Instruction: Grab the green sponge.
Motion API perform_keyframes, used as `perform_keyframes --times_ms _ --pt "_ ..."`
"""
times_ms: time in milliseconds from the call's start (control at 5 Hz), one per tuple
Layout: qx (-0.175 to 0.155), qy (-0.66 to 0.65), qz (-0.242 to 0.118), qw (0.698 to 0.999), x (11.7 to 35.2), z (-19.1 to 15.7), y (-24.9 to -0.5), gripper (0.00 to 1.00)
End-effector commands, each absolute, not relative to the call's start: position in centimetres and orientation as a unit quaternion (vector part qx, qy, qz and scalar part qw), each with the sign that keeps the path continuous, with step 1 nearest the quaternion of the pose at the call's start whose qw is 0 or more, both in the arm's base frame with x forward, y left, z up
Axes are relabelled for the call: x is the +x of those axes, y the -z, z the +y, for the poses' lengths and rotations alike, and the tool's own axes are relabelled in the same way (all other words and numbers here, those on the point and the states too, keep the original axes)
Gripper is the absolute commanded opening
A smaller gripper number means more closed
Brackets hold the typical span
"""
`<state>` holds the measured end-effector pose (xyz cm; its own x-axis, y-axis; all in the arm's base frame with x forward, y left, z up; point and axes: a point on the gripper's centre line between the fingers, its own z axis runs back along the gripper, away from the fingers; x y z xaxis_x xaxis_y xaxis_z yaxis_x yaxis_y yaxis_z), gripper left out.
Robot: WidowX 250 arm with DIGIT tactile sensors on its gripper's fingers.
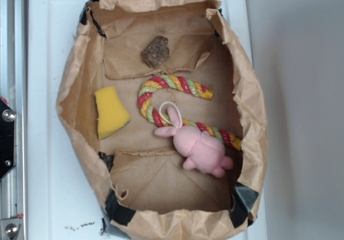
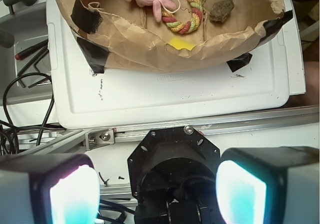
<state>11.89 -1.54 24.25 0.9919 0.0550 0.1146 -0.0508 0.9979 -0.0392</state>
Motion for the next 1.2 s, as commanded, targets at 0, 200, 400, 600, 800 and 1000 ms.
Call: perform_keyframes --times_ms 0,200,400,600,800,1000 --pt "-0.018 -0.026 -0.058 0.998 11.9 -1.5 -24.3 1.00" --pt "-0.025 -0.055 -0.065 0.996 15.9 -0.2 -23.3 1.00" --pt "-0.020 -0.069 -0.065 0.995 18.7 1.0 -22.0 1.00" --pt "-0.013 -0.086 -0.061 0.994 22.0 2.4 -20.0 1.00" --pt "-0.010 -0.104 -0.048 0.993 24.8 3.6 -17.8 1.00" --pt "0.001 -0.103 -0.043 0.994 26.3 3.4 -15.3 1.00"
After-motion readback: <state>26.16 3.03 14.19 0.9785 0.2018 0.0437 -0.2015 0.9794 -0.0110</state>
